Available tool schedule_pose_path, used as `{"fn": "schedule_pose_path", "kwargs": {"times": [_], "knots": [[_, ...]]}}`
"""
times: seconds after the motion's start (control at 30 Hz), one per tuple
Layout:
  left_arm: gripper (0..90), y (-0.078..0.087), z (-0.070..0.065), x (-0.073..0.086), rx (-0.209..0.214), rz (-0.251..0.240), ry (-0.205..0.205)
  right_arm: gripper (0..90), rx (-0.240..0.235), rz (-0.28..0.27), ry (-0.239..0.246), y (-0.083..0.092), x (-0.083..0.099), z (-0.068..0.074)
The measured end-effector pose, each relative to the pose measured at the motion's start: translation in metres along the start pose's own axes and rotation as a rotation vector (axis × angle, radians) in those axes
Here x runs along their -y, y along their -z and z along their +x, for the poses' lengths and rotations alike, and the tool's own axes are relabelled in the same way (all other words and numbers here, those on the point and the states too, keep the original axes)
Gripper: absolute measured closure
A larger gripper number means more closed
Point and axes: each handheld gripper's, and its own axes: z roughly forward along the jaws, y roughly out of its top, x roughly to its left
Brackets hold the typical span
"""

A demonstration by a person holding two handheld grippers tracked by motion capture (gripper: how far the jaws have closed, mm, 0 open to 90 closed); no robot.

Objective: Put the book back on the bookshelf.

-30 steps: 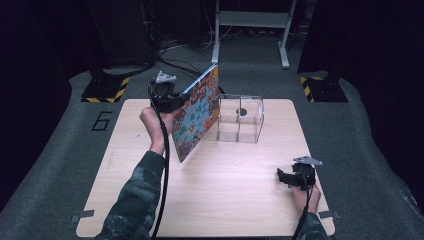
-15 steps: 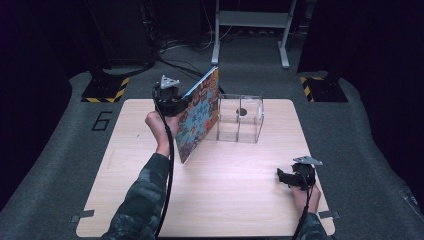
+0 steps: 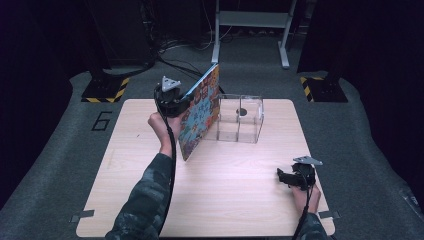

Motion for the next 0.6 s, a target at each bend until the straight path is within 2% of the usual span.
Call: {"fn": "schedule_pose_path", "kwargs": {"times": [0.2,0.4,0.6], "knots": [[80.6,-0.005,0.0021,0.0058,0.002,-0.003,0.013,15.5,0.001,0.001,0.002,-0.0002,-0.0001,0.0002],[80.5,-0.0091,0.0035,0.0103,0.005,-0.021,0.002,15.6,0.002,0.0,-0.002,0.0,0.0001,0.0007],[80.2,-0.0097,0.006,0.01,0.014,-0.017,0.002,15.6,0.001,0.0,-0.001,-0.0001,0.0001,0.0008]]}}
